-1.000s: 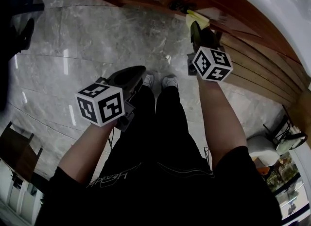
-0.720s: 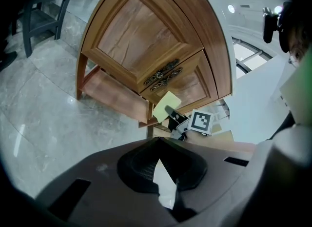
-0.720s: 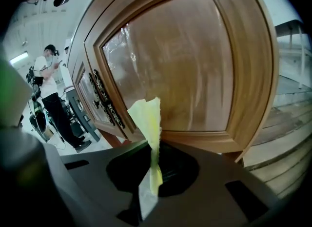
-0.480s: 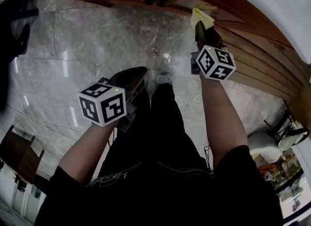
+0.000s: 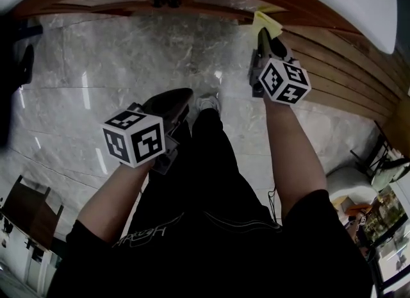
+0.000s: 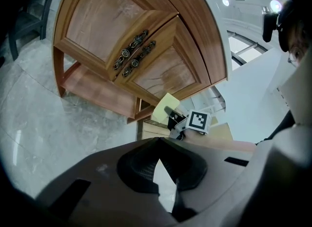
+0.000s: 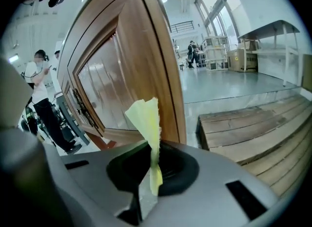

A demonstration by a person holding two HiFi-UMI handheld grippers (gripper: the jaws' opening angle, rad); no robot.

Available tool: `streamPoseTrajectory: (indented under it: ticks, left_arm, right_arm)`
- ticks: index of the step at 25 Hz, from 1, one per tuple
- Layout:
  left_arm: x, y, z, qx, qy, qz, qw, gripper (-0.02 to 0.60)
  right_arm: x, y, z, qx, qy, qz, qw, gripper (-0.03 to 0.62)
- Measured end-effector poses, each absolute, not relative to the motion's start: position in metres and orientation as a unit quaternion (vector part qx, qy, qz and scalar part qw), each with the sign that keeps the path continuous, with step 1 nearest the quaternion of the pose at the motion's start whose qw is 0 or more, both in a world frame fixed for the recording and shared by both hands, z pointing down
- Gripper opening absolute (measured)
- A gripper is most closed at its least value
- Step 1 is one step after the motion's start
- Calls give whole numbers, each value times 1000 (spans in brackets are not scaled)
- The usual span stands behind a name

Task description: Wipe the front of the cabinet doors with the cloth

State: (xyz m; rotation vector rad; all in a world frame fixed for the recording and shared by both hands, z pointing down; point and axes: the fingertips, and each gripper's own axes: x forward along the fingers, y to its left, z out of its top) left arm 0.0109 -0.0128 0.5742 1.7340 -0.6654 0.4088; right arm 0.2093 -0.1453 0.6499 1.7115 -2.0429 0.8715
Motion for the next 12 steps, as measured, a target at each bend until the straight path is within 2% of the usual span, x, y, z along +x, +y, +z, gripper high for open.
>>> streamPoseTrajectory:
  ticks: [7,12]
  left_arm:
    - [35,-6,564,748,-281,182,574,6]
    - [47,-13,531,760,-297,161,556,6]
  right_arm:
    - [240,-129,643,608,-710,314,165,41]
    - [238,-108,604,576,-733,327,152,41]
